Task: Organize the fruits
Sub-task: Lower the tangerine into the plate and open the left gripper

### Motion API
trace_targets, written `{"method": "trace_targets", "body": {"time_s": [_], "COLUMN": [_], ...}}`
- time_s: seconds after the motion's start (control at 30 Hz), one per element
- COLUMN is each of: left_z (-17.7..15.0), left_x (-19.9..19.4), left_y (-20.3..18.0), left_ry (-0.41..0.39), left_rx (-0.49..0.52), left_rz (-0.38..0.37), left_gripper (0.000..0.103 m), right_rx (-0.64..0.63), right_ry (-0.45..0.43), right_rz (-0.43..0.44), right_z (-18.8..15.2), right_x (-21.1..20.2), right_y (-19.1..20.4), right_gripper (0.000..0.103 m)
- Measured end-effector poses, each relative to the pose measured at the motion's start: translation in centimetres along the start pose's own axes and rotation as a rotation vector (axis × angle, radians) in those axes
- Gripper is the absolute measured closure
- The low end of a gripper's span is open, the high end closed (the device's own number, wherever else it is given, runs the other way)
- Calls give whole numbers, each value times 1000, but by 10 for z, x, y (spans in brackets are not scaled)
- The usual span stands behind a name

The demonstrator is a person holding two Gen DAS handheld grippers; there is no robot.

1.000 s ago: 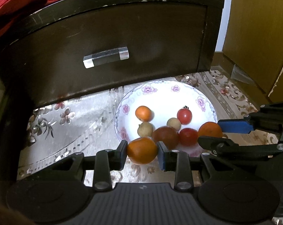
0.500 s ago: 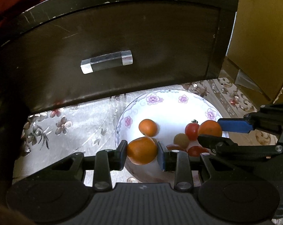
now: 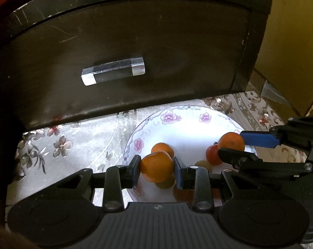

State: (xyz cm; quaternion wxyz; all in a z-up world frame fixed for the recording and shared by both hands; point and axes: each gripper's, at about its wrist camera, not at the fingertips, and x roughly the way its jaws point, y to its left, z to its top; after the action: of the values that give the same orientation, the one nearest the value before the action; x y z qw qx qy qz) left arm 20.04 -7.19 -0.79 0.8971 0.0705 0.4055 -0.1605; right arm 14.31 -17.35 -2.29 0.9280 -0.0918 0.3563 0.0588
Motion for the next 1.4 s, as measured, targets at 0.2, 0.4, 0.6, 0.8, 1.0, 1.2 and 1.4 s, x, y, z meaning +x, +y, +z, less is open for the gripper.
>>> {"method": "trace_targets", "body": {"time_s": [0.2, 0.4, 0.6, 0.8, 1.0, 1.2, 1.4], "left_z": [1, 1, 0, 0, 0, 1, 1], "left_x": [8, 15, 18, 16, 14, 5, -7], "left_y": [5, 11, 15, 15, 15, 17, 16], "left_ry": [-3, -3, 10, 6, 0, -15, -27], "left_rx": [-28, -62, -75, -74, -83, -89, -88], "left_rz": [-26, -56, -57, -51, -52, -38, -26], "left_gripper": [65, 65, 64, 63, 62, 57, 56], "right_rx": [1, 2, 0, -12, -8, -2, 9], "right_ry": [-18, -34, -49, -55, -61, -72, -90], "right_rz": [-5, -12, -4, -12, -14, -14, -9], "right_z": [4, 7, 9, 9, 9, 9, 10], "right_x": [8, 13, 14, 13, 10, 6, -3], "right_y": [-5, -9, -10, -7, -8, -9, -9], "right_gripper": [72, 72, 71, 71, 71, 70, 68]}}
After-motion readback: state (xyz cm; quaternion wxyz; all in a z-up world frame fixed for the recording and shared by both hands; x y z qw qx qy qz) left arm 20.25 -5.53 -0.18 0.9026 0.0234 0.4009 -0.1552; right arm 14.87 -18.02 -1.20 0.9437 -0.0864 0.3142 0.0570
